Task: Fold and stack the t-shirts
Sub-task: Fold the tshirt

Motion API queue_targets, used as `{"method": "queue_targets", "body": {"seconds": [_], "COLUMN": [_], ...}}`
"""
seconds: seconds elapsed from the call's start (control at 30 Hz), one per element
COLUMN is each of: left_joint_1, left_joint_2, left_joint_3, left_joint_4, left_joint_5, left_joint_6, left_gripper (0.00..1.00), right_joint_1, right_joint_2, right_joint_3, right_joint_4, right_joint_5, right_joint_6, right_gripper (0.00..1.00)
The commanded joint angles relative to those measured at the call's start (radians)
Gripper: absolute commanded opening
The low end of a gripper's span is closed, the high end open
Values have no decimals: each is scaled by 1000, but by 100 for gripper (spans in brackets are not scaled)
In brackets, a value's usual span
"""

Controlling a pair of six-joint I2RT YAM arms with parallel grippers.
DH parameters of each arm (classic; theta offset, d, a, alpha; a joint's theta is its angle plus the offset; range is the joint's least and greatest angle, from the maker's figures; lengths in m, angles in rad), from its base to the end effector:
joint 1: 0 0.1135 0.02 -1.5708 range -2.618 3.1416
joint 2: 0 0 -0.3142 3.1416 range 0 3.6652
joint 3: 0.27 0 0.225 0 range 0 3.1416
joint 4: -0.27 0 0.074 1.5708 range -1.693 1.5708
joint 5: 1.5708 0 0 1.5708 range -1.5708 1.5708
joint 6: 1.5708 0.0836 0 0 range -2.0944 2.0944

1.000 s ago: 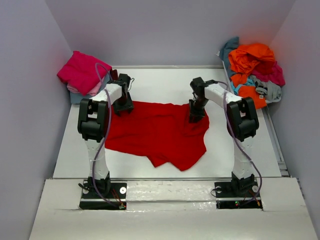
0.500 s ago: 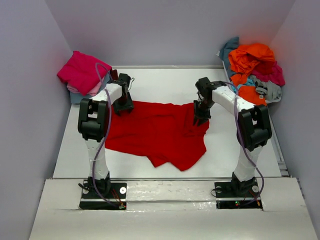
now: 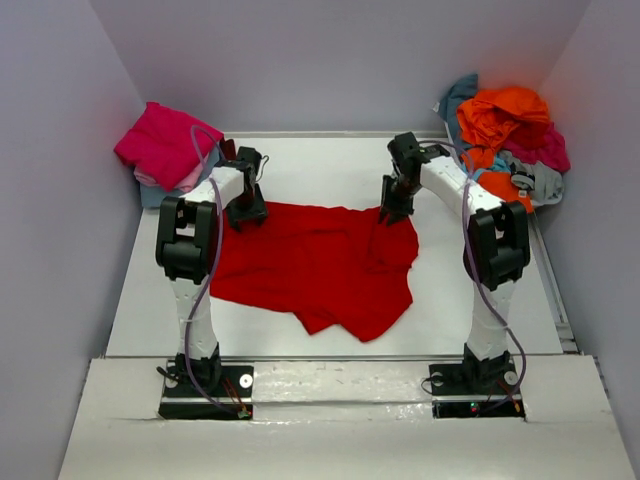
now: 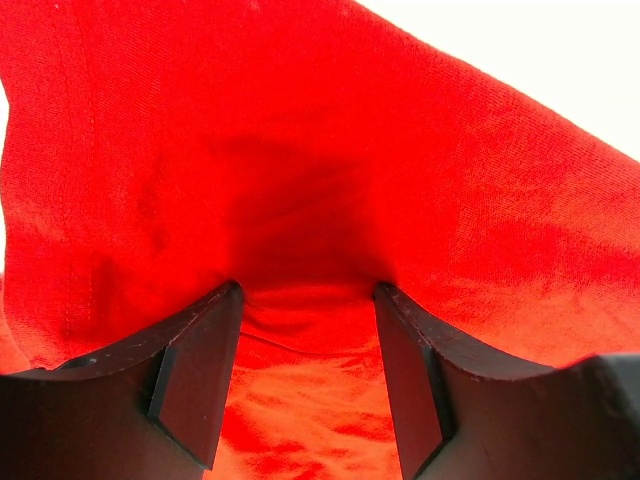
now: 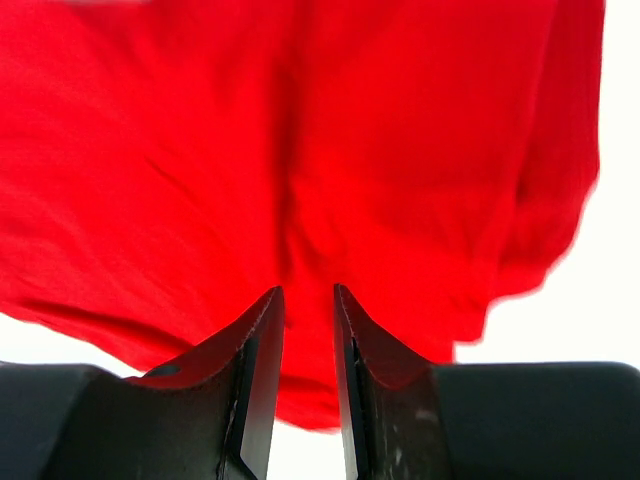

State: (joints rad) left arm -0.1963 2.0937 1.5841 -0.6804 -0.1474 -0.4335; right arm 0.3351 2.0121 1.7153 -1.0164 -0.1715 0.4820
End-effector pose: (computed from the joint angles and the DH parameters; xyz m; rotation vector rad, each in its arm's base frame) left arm 0.4474 -0.0765 0.1868 -0.3622 2.7109 0.0287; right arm 0.3910 0.1513 0.2404 0.1837 2.9433 0.3843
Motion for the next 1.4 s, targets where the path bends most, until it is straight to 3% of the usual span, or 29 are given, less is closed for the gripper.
{"method": "queue_targets", "body": {"seconds": [0.0,0.27,0.43,1.07,1.37], "left_joint_1": [-5,-5,-5,-5,5], "left_joint_2": [-18,-30,-34,6,86], "left_joint_3": [24,42,54,154,197], "left_joint_4": [-30,-45,-54,-105,-123], "left_joint_5": [-21,-32,-35,-70,23], "left_joint_6": [12,10,6,1,-28], "left_gripper": [67,67,67,67,68], "right_joint_1": [-19,-37,-47,-56,-56], "right_joint_2": [72,212,243,154,158], "right_joint_3": [163,316,325,58,29], "right_joint_4": [36,35,32,114,124], "right_joint_5": [9,17,21,-5,-22], "right_joint_6": [52,84,83,102,102], "right_gripper": [32,32,32,32,33]}}
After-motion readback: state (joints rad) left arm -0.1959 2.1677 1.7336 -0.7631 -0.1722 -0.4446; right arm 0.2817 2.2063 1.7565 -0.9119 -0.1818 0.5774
